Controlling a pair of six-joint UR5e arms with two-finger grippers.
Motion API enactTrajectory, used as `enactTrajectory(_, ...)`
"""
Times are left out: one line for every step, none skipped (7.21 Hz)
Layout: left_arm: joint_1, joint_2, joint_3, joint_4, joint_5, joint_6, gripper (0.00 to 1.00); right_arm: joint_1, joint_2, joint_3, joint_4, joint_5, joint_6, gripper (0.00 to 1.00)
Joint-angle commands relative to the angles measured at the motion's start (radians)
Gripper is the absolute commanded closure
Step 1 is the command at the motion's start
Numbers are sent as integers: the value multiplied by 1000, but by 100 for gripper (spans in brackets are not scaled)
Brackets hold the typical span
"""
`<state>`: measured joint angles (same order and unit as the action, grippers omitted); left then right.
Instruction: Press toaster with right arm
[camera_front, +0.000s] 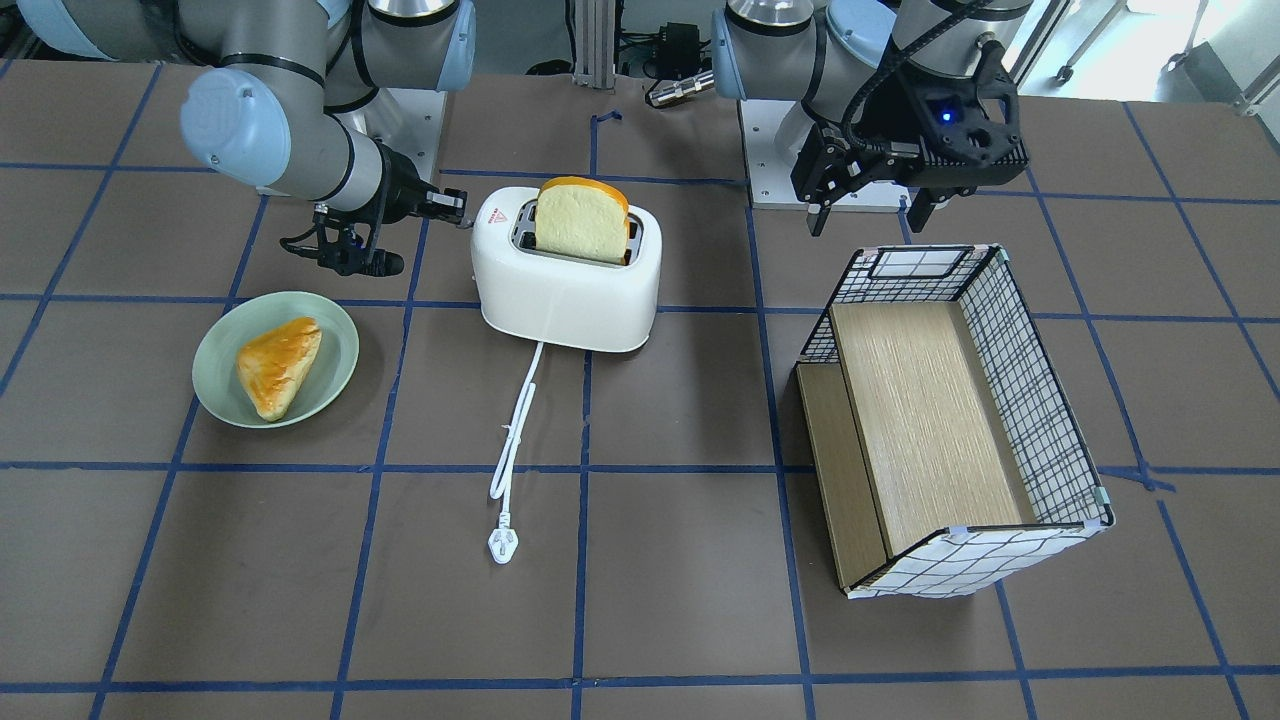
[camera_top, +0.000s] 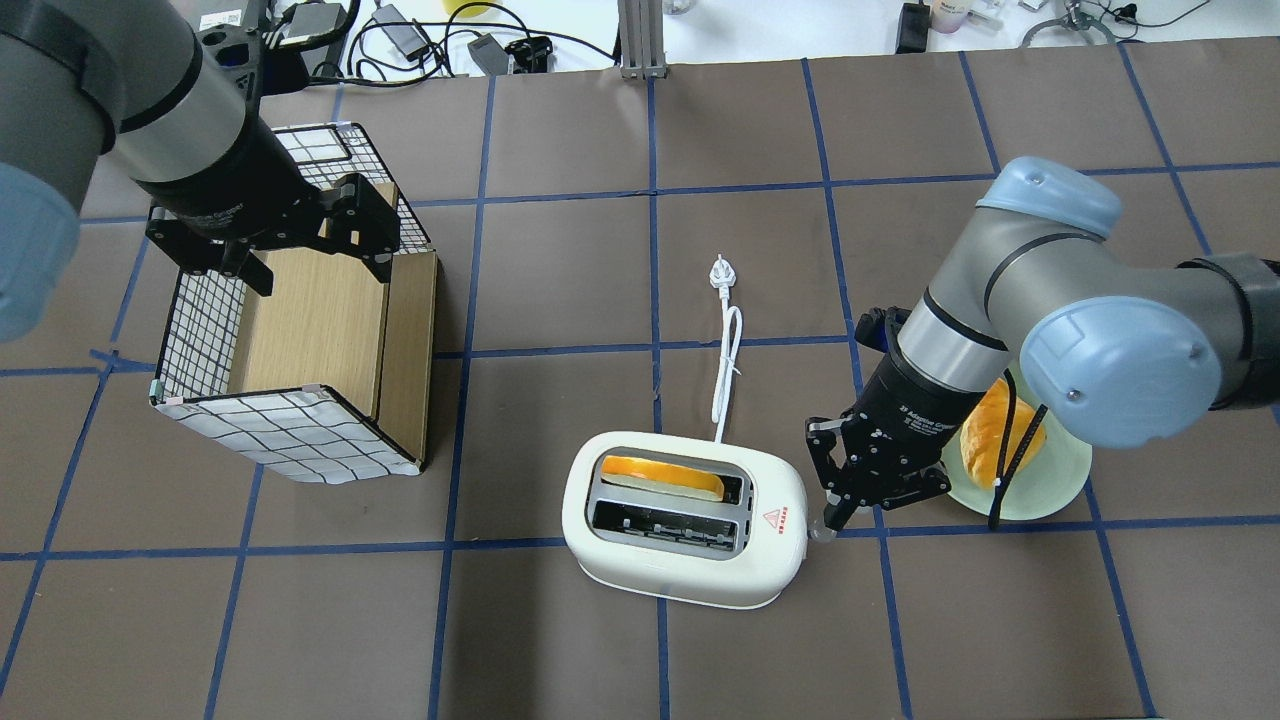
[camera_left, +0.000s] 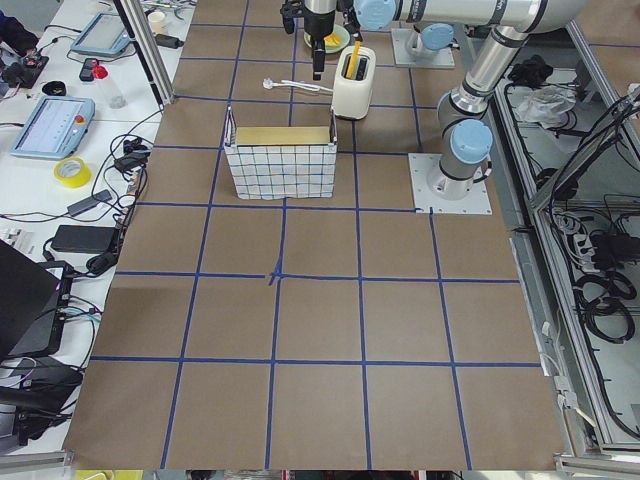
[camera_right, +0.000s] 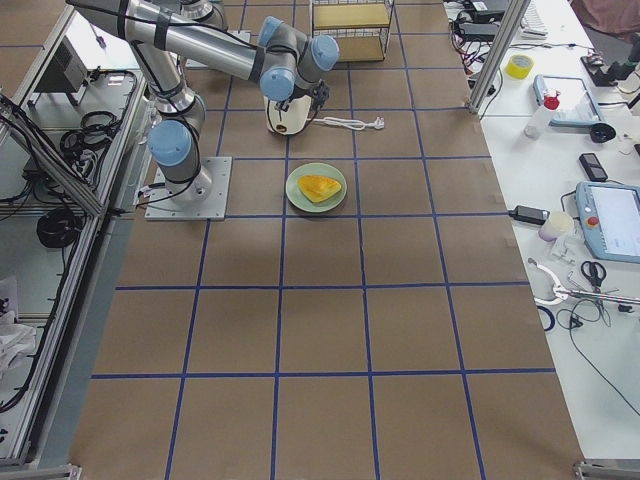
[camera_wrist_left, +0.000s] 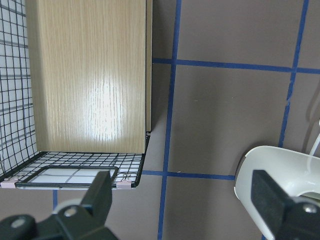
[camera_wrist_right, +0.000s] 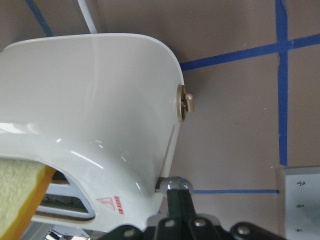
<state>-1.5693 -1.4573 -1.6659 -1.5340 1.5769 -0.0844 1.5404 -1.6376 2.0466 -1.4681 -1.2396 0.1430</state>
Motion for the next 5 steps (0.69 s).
enactTrajectory(0,-2,0,0,0,0,0,3,1,4,8,0,-6,100)
enactTrajectory(0,0,0,0,0,0,0,3,1,16,8,3,-13,100)
enactTrajectory(0,0,0,0,0,0,0,3,2,24,6,3,-20,100)
enactTrajectory(0,0,0,0,0,0,0,3,4,29,2,5,-23,100)
enactTrajectory(0,-2,0,0,0,0,0,3,18,29,-9,6,-25,100)
